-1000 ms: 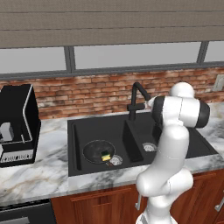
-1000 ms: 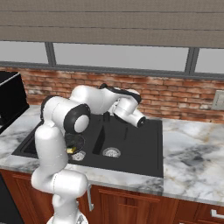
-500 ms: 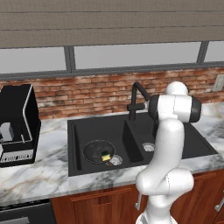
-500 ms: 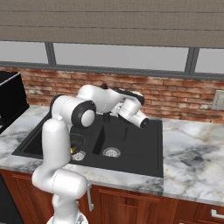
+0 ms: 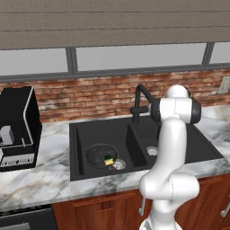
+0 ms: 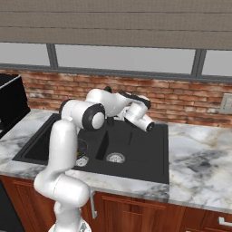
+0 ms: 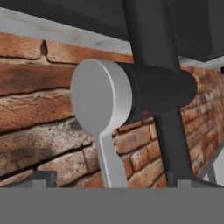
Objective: Pick the pan and sponge and place them into the sink. Then turn on the water.
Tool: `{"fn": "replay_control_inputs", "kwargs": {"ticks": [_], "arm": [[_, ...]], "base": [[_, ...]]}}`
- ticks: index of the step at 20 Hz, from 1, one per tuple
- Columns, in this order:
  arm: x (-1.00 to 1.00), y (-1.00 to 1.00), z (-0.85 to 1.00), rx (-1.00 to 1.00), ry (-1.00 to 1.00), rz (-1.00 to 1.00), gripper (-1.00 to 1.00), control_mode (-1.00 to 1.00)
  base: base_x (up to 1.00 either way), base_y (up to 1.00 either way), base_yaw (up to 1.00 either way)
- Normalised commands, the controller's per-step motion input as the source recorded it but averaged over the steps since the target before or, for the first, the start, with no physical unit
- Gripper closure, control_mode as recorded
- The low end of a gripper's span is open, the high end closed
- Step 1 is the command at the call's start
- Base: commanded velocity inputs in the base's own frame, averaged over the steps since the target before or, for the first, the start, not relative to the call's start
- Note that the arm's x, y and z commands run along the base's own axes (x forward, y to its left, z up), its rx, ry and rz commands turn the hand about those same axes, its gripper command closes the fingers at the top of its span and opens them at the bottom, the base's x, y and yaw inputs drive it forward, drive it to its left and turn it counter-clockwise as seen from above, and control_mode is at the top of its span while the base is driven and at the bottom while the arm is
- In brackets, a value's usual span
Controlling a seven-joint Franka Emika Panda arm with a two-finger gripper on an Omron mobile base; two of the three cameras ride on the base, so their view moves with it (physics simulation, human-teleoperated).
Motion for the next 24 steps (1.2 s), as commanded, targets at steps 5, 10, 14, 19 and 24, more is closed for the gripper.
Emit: {"fn": "replay_control_inputs", "kwargs": {"ticks": [5, 10, 14, 19, 24], "arm": [[0.34, 0.02, -0.01, -0.01, -0.01, 0.0, -1.0, -1.0], [0.22, 0.0, -0.15, 0.0, 0.0, 0.0, -1.0, -1.0], [0.05, 0.0, -0.06, 0.0, 0.0, 0.0, -1.0, -1.0], [0.0, 0.0, 0.0, 0.0, 0.03, 0.0, 1.0, -1.0], [0.0, -0.09, 0.0, 0.0, 0.09, 0.0, 1.0, -1.0]], "base": [[0.0, 0.0, 0.0], [0.0, 0.0, 0.0], [0.0, 0.0, 0.0], [0.0, 0.0, 0.0], [0.0, 0.0, 0.0]]}}
